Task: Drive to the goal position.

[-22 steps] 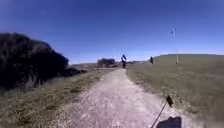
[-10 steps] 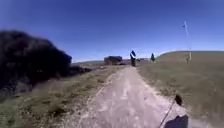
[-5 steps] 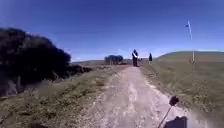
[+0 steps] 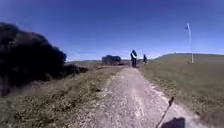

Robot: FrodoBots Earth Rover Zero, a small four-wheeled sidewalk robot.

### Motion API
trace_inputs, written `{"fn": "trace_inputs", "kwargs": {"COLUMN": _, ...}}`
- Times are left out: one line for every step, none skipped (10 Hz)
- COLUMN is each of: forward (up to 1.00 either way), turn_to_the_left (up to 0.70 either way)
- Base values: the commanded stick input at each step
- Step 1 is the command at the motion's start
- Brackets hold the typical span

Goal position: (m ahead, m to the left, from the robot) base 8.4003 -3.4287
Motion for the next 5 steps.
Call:
{"fn": "trace_inputs", "kwargs": {"forward": 1.0, "turn_to_the_left": -0.01}}
{"fn": "trace_inputs", "kwargs": {"forward": 1.0, "turn_to_the_left": 0.0}}
{"fn": "trace_inputs", "kwargs": {"forward": 1.0, "turn_to_the_left": 0.0}}
{"fn": "trace_inputs", "kwargs": {"forward": 1.0, "turn_to_the_left": 0.0}}
{"fn": "trace_inputs", "kwargs": {"forward": 1.0, "turn_to_the_left": 0.0}}
